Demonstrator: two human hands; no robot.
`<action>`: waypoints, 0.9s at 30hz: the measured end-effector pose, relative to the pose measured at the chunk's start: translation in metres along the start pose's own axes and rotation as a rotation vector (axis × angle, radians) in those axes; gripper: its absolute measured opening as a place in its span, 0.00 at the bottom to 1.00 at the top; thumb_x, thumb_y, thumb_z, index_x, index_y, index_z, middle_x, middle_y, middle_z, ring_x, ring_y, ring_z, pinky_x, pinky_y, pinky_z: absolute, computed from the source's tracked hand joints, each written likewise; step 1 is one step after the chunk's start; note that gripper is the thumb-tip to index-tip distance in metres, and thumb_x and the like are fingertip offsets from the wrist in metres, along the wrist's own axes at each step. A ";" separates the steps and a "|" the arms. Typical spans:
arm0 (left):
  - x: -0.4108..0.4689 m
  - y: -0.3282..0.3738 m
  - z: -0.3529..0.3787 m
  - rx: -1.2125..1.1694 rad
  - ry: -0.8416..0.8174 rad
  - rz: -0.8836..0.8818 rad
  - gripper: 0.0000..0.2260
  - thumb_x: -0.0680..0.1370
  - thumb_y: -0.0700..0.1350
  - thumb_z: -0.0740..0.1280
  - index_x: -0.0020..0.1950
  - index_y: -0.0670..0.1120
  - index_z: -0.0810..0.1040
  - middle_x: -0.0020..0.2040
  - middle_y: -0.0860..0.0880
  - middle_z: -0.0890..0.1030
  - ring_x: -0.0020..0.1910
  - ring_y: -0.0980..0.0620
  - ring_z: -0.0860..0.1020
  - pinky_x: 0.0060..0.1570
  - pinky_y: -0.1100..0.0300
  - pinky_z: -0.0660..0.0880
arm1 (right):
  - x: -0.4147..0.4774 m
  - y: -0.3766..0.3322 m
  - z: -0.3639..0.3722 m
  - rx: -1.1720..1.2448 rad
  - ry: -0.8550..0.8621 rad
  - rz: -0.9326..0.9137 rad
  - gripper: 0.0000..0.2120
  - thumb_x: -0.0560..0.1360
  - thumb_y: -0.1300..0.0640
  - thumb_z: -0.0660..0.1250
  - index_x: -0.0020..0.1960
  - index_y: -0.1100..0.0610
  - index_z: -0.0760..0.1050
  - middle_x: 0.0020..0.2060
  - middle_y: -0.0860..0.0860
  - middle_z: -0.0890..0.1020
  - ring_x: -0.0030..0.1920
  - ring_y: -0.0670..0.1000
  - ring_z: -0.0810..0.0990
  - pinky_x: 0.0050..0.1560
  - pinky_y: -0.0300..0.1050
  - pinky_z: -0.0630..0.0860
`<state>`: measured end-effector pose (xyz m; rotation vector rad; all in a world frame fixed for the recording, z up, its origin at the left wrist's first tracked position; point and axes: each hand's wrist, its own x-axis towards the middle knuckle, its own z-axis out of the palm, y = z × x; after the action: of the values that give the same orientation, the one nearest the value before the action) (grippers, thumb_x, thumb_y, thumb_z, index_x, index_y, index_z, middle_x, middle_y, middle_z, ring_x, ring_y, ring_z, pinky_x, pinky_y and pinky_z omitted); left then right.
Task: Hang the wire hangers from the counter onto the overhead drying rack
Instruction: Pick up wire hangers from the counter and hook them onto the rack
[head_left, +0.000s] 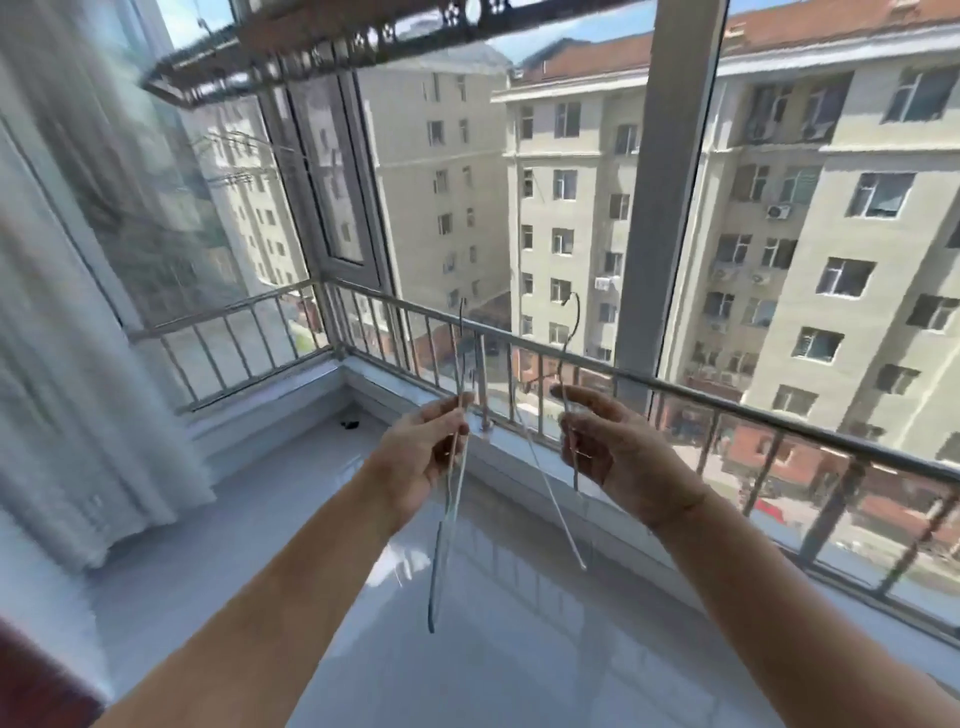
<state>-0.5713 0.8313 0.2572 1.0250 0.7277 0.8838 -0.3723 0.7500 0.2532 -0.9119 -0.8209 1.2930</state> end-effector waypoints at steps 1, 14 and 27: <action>0.004 0.007 -0.013 -0.010 0.026 0.014 0.10 0.78 0.35 0.60 0.53 0.42 0.79 0.33 0.48 0.75 0.30 0.55 0.71 0.28 0.67 0.71 | 0.015 0.002 0.010 -0.012 -0.034 0.005 0.15 0.71 0.64 0.65 0.58 0.57 0.76 0.34 0.50 0.77 0.33 0.46 0.75 0.38 0.38 0.76; 0.099 0.121 -0.139 -0.025 0.209 0.137 0.09 0.78 0.35 0.60 0.54 0.38 0.78 0.35 0.47 0.72 0.30 0.55 0.70 0.26 0.68 0.70 | 0.219 -0.003 0.139 0.012 -0.258 -0.032 0.14 0.74 0.67 0.62 0.59 0.60 0.74 0.34 0.52 0.73 0.32 0.47 0.72 0.34 0.38 0.76; 0.200 0.256 -0.275 -0.003 0.146 0.236 0.11 0.78 0.37 0.62 0.57 0.37 0.78 0.31 0.50 0.75 0.27 0.58 0.71 0.26 0.67 0.70 | 0.389 -0.008 0.281 -0.052 -0.302 -0.148 0.15 0.74 0.65 0.63 0.60 0.61 0.75 0.36 0.52 0.75 0.36 0.48 0.73 0.35 0.38 0.76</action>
<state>-0.7798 1.1829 0.3773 1.0654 0.7365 1.1736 -0.5799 1.1631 0.3808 -0.6898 -1.1407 1.3006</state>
